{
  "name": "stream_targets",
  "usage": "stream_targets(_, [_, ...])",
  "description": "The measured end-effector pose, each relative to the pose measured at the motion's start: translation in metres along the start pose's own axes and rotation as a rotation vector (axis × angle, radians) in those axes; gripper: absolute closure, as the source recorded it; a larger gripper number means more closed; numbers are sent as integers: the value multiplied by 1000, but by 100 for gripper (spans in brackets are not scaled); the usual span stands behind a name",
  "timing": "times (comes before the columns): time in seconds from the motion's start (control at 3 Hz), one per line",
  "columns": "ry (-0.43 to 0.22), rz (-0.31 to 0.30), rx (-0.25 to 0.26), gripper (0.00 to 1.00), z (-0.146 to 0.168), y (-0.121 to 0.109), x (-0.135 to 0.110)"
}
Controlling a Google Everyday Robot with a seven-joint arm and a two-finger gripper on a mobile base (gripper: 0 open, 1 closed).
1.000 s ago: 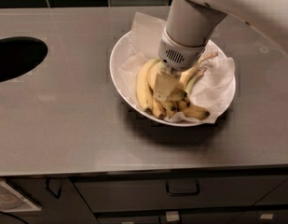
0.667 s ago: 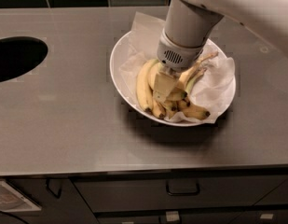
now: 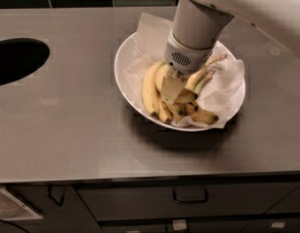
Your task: Pick banana from white bowl
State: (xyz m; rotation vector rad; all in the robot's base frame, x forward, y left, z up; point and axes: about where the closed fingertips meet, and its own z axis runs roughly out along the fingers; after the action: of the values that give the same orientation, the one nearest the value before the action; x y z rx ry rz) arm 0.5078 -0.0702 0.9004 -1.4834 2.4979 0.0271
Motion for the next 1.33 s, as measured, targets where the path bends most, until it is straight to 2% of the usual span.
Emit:
stream_targets(0.33, [-27,-16,4,100,-6,1,1])
stream_targets(0.67, [-120,-79,31,100,-32,8,4])
stream_targets(1.33, [-342,-264,93,100,-97,23,21])
